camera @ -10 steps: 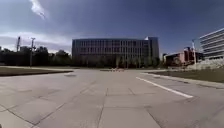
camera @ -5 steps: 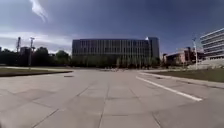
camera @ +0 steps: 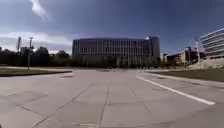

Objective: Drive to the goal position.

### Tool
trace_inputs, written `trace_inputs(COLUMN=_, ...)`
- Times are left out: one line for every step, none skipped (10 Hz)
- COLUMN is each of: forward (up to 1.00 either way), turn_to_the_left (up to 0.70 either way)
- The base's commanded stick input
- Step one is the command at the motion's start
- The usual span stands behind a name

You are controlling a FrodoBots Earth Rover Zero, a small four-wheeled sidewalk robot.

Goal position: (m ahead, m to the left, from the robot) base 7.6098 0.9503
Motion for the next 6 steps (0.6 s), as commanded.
trace_inputs(forward=0.50, turn_to_the_left=0.00)
trace_inputs(forward=0.50, turn_to_the_left=0.00)
trace_inputs(forward=0.50, turn_to_the_left=0.00)
trace_inputs(forward=0.50, turn_to_the_left=0.00)
trace_inputs(forward=0.50, turn_to_the_left=0.00)
trace_inputs(forward=0.50, turn_to_the_left=0.00)
